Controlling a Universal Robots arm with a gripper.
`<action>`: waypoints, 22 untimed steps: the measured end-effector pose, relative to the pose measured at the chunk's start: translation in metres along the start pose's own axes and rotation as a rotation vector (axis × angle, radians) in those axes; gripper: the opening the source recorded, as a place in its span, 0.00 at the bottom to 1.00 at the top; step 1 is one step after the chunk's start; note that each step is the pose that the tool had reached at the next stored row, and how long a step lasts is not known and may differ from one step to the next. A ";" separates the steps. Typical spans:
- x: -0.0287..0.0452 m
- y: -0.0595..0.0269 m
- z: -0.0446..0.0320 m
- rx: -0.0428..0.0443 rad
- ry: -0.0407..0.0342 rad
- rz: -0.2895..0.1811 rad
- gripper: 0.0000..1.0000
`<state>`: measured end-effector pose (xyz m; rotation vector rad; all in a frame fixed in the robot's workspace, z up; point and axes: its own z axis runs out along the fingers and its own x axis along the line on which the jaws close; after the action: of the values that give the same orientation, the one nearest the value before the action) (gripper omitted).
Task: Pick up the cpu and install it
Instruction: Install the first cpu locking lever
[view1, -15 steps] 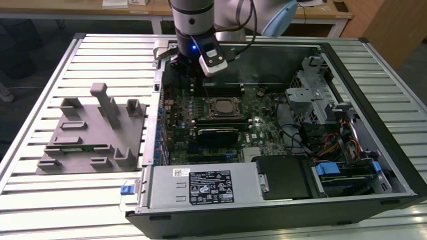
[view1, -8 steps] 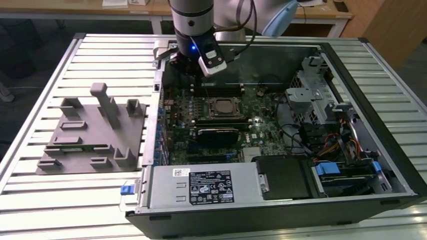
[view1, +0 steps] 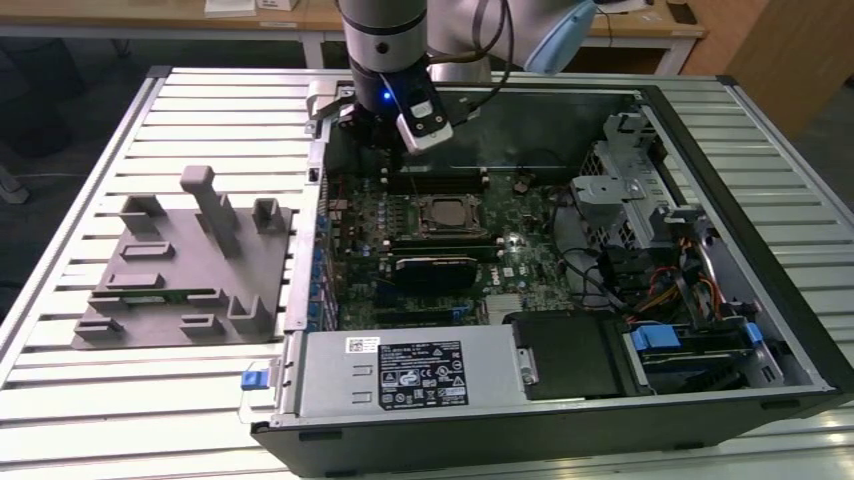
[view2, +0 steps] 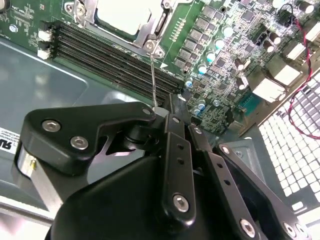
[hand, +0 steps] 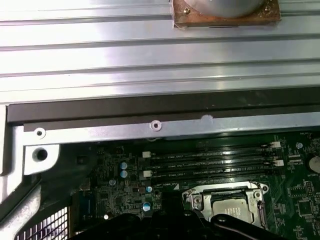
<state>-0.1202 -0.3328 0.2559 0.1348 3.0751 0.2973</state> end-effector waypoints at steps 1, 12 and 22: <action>-0.0010 0.0001 0.0001 -0.0001 0.0000 0.000 0.11; -0.0321 0.0026 0.0019 0.0007 0.0074 0.001 0.11; -0.0432 0.0036 0.0027 0.0166 0.0087 0.004 0.11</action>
<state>-0.0768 -0.3328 0.2557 0.1400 3.0869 0.2733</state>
